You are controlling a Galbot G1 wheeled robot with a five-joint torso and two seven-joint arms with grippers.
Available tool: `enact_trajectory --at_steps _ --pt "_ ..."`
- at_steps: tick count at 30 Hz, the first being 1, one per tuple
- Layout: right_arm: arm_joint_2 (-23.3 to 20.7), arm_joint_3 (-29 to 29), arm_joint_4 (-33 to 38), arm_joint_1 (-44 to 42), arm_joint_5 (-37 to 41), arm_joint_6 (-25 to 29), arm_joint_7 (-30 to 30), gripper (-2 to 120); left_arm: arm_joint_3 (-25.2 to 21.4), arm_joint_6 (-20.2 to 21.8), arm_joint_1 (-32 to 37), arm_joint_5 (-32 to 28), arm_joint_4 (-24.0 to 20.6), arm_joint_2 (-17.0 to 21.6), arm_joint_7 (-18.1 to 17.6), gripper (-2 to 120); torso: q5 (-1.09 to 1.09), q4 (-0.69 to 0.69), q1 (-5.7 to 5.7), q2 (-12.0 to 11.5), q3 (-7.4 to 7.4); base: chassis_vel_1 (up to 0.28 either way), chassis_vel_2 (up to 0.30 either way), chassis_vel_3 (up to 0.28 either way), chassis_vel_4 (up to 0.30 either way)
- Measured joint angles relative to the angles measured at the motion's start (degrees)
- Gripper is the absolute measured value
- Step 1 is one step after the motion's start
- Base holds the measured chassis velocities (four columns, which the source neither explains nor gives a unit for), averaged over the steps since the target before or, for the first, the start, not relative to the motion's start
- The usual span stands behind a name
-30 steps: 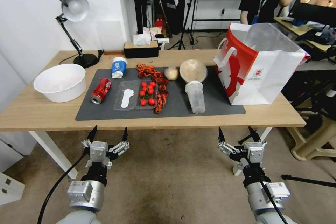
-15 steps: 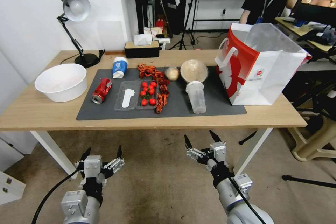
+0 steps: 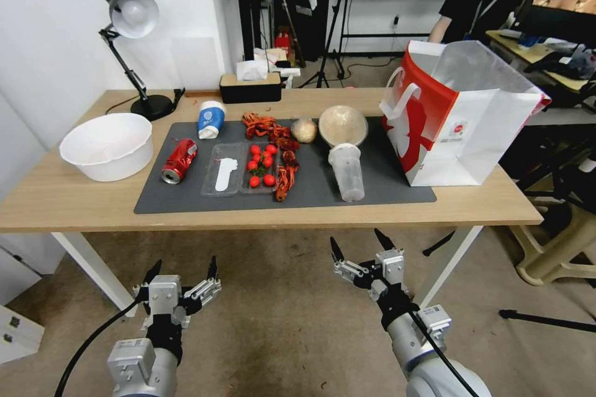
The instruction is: Pick up the trash from the table and place it into the takeout bag.
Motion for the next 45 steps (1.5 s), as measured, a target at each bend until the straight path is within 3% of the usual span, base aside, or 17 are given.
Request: enact_trajectory --at_steps 16,31,45 --pt "-0.2 0.4 0.0 0.0 0.1 0.0 0.0 100 -0.3 -0.5 -0.2 -0.3 -0.1 0.2 0.4 100 0.0 0.01 0.0 0.0 0.0 0.0 0.0 0.0 0.0" --pt "-1.8 2.1 3.3 2.2 2.7 0.0 1.0 100 -2.4 -3.4 -0.8 -3.4 -2.0 0.5 3.8 100 0.01 0.0 0.0 0.0 0.0 0.0 0.0 0.0 0.0" --pt "-6.9 0.2 -7.9 22.8 11.6 -8.6 9.9 100 -3.0 -4.1 -2.1 -5.6 -0.2 1.5 4.4 100 0.01 0.02 0.02 0.0 0.01 0.0 0.0 0.0 0.0"
